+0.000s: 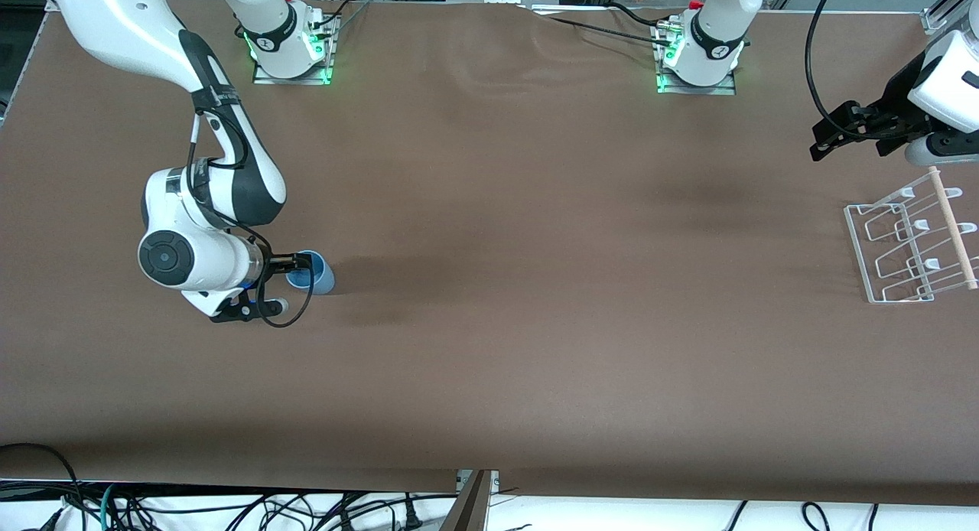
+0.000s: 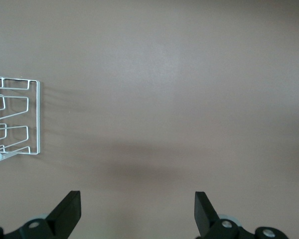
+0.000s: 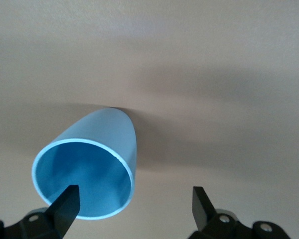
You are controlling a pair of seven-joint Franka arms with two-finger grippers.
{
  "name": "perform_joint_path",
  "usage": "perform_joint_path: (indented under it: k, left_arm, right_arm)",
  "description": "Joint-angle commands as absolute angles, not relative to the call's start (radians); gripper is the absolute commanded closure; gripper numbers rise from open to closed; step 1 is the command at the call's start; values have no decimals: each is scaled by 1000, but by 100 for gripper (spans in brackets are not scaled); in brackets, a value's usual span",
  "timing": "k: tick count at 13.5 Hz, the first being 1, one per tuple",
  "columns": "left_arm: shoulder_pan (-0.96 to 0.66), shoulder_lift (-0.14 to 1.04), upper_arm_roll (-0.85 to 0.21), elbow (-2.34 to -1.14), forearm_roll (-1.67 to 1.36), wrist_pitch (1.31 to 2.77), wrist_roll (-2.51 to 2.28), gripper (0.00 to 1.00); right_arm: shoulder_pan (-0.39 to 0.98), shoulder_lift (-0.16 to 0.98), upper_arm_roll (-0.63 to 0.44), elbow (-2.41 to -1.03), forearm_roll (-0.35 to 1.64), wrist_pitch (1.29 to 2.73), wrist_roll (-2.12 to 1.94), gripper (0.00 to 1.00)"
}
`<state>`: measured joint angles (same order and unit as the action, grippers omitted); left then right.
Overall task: Transfer cup to left arm and place on rack
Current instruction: 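Close the right gripper on the blue cup's rim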
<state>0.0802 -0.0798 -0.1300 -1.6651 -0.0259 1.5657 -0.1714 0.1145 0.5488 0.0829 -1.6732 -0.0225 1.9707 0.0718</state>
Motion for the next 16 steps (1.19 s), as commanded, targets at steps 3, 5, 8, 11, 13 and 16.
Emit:
perform_joint_path:
  k: [3,5,8,11,13,16]
  left_arm:
    - [78,-66,-133,-1632,-38,1548,-181,0]
    - [78,-66,-133,-1632,-37,1548,-181,0]
    - [78,-66,-132,-1632,-37,1548,-181,0]
    - [74,-66,-133,-1631,-37,1548,-181,0]
    - [69,-67,-149,-1632,-34,1539,-183,0]
    - [72,-66,-147,-1632,-32,1540,-183,0]
  right_arm:
    - [101,555,94,-1739,-3,2097,54,1]
    - [101,558,94,-1740,-3,2100,54,50]
    - [100,558,94,-1732,-3,2089,63,100]
    - [100,554,94,-1720,8,2086,60,100]
    - [101,551,98,-1672,29,2045,60,100]
    - [101,548,118,-1638,158,2029,60,100]
